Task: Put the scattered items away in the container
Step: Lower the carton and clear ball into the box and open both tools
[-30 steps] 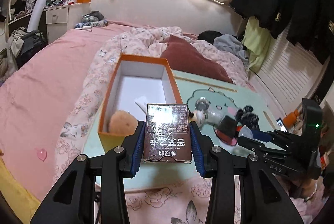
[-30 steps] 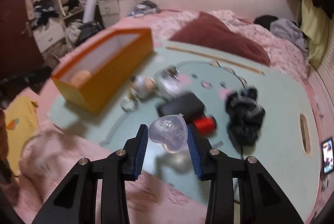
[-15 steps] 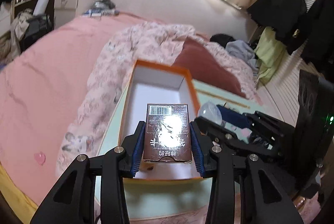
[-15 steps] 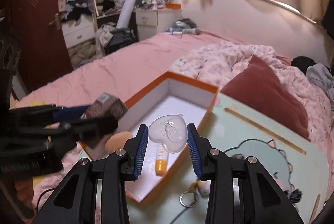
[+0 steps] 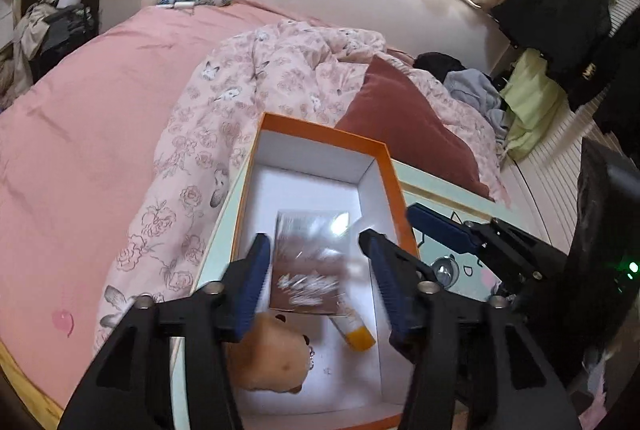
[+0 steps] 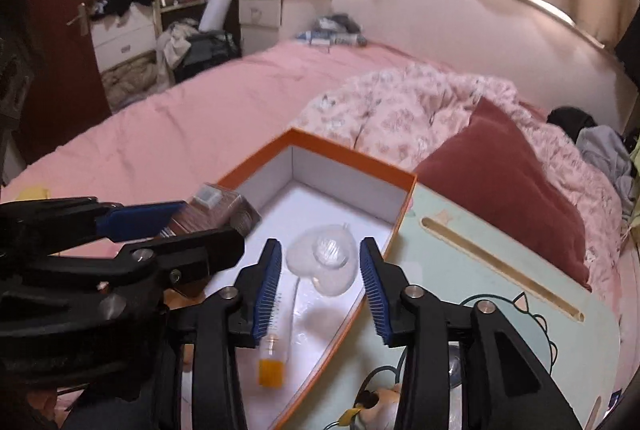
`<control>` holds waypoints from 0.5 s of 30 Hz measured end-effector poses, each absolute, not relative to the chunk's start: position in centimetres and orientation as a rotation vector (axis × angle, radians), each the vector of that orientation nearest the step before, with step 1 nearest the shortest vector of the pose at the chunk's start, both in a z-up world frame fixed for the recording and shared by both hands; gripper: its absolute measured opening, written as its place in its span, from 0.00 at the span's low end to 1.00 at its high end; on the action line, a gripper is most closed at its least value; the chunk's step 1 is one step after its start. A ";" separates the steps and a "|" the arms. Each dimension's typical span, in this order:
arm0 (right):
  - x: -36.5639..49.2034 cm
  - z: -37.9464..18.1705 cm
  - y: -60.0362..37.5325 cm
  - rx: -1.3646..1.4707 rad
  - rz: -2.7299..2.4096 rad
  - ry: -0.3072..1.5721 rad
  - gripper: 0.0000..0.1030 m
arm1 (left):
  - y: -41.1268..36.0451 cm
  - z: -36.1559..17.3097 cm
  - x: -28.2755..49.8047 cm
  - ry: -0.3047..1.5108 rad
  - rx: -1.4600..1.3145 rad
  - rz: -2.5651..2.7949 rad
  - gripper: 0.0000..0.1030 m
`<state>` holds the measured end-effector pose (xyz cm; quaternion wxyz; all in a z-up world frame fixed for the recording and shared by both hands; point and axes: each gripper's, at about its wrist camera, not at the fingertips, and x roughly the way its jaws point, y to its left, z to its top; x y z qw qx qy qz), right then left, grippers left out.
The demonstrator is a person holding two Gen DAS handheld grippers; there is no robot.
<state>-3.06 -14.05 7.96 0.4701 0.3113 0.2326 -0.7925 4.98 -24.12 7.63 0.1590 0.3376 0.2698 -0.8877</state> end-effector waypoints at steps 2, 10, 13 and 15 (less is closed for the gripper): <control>-3.5 8.3 -13.2 0.772 -1.955 0.517 0.52 | -24.0 8.0 5.7 0.775 0.917 -2.553 0.67; -4.6 13.0 -6.7 0.690 -2.029 0.233 0.64 | -24.5 10.5 9.6 0.833 0.766 -2.564 0.69; -5.4 14.4 -2.1 0.682 -2.054 0.094 0.72 | -23.1 11.6 10.5 0.824 0.752 -2.600 0.74; -5.6 14.5 1.3 0.693 -2.091 0.034 0.74 | -21.3 11.9 10.4 0.803 0.790 -2.638 0.76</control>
